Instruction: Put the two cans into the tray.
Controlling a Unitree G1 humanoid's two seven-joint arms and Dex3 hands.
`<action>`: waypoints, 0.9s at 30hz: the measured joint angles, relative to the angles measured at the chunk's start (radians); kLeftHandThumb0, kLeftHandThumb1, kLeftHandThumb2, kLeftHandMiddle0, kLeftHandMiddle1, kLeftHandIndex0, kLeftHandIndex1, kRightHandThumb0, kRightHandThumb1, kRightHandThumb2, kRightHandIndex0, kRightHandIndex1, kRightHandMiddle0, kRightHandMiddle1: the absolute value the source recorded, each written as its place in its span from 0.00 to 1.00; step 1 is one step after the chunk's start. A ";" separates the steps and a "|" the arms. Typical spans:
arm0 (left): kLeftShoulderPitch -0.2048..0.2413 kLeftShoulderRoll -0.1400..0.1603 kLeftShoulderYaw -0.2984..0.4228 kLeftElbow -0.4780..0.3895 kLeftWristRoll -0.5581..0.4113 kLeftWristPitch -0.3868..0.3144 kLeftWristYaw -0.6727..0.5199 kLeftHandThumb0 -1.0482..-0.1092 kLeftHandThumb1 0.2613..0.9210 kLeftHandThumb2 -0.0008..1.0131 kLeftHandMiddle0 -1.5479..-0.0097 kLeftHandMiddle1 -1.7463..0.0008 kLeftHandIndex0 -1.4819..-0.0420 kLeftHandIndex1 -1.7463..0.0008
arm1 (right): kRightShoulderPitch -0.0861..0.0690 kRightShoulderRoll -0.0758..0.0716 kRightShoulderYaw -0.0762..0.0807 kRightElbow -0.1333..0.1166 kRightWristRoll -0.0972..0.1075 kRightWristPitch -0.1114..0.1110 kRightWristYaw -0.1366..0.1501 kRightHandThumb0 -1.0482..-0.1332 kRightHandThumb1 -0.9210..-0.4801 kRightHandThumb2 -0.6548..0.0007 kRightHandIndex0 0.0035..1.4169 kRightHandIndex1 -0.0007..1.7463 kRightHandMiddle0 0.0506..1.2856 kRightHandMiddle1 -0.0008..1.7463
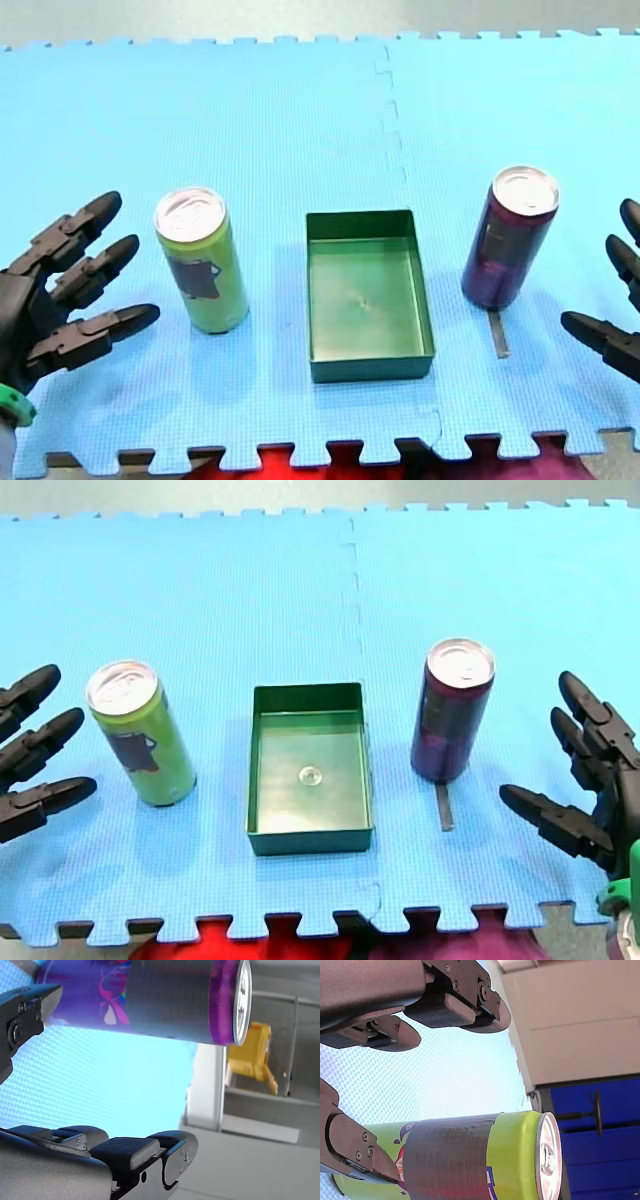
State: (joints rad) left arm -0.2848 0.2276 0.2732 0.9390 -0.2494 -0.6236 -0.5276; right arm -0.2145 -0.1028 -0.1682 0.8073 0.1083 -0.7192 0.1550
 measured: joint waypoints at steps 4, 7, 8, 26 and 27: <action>-0.001 0.000 0.000 0.000 0.001 0.000 0.004 0.21 0.56 0.00 0.70 1.00 0.74 1.00 | -0.001 0.000 -0.003 0.000 -0.003 0.001 -0.007 0.57 0.69 1.00 0.33 0.02 0.31 0.01; -0.001 -0.001 0.000 -0.001 0.001 0.000 0.006 0.20 0.56 0.00 0.70 1.00 0.74 1.00 | -0.002 0.000 -0.003 0.000 -0.010 0.004 -0.019 0.56 0.70 1.00 0.34 0.02 0.32 0.01; -0.001 -0.001 0.000 -0.001 0.002 0.000 0.007 0.20 0.56 0.00 0.70 1.00 0.74 1.00 | -0.002 0.000 -0.002 0.001 -0.012 0.005 -0.022 0.56 0.70 1.00 0.34 0.02 0.33 0.01; -0.011 -0.001 0.002 0.014 0.006 0.000 0.011 0.20 0.56 0.00 0.69 1.00 0.72 1.00 | -0.009 -0.003 0.005 0.006 -0.027 0.015 -0.028 0.52 0.73 1.00 0.40 0.01 0.38 0.01; -0.011 -0.001 0.002 0.016 0.006 0.000 0.011 0.20 0.56 0.00 0.69 1.00 0.72 1.00 | -0.010 -0.003 0.008 0.003 -0.032 0.018 -0.028 0.52 0.74 1.00 0.41 0.01 0.38 0.01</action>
State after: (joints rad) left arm -0.2963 0.2267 0.2750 0.9550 -0.2437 -0.6233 -0.5169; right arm -0.2249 -0.1055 -0.1598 0.8105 0.0761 -0.7008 0.1270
